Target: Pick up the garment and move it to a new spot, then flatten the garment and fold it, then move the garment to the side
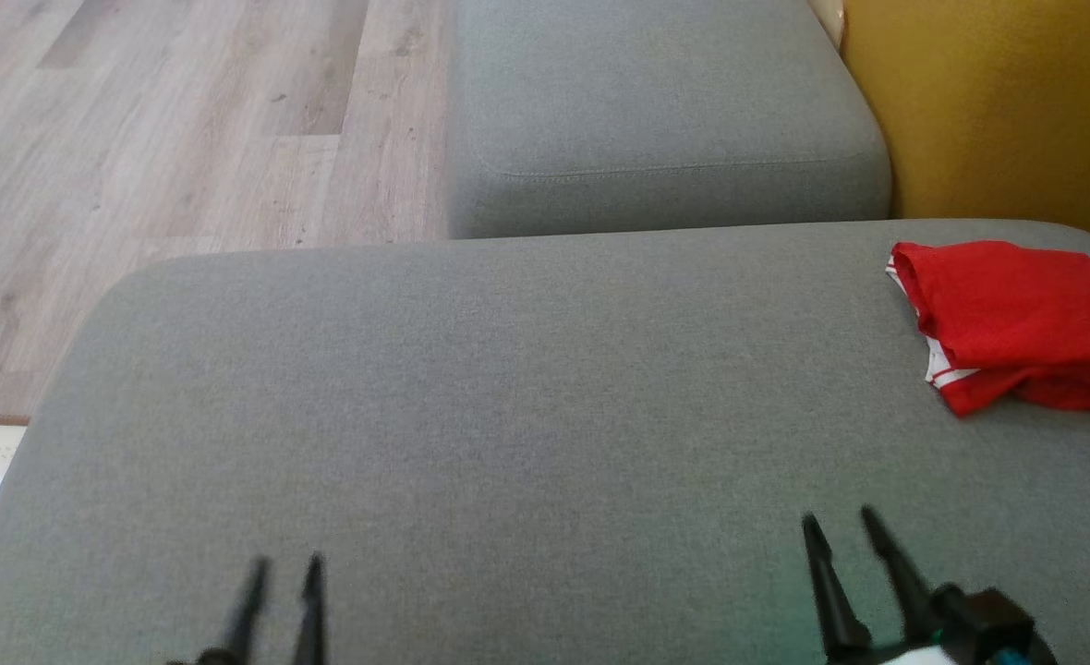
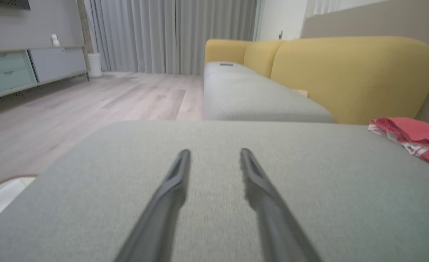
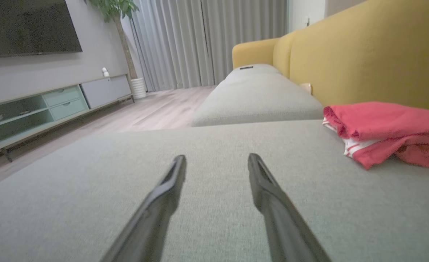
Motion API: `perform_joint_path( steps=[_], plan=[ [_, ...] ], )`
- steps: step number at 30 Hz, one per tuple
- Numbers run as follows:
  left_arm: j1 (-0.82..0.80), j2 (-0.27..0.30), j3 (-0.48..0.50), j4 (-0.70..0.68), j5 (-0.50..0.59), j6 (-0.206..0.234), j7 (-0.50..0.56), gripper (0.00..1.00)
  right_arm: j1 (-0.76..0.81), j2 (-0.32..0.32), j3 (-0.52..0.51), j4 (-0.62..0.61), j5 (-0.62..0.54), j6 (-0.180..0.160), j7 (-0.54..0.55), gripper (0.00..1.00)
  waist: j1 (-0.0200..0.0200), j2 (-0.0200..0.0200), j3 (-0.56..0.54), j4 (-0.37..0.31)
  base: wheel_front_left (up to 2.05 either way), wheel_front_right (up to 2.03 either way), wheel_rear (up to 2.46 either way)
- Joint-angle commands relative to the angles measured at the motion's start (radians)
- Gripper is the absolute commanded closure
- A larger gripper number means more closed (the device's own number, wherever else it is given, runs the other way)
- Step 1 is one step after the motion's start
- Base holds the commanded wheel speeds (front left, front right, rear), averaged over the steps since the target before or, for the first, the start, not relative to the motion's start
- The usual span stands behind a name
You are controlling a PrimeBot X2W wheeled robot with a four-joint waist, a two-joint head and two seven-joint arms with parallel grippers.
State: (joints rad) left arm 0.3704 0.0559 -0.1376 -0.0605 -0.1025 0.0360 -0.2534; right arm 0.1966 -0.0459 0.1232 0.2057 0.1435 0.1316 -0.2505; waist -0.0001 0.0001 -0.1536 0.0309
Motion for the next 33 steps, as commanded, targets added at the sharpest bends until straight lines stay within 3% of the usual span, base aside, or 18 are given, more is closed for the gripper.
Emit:
perform_joint_path(
  steps=[1,33],
  plan=[
    [0.002,0.0,-0.005,0.015,-0.002,0.0,0.003,1.0,0.002,0.0,0.001,0.015,0.002,0.0,0.001,1.0,0.0001,-0.0001,0.0,0.0,0.0,0.0,0.0],
    [-0.113,0.019,0.028,0.1,-0.392,-0.041,0.071,1.0,-0.069,-0.019,-0.032,0.03,0.379,0.0,0.07,1.0,0.0001,-0.0001,0.038,-0.008,0.0,0.0,0.0]
  ],
)
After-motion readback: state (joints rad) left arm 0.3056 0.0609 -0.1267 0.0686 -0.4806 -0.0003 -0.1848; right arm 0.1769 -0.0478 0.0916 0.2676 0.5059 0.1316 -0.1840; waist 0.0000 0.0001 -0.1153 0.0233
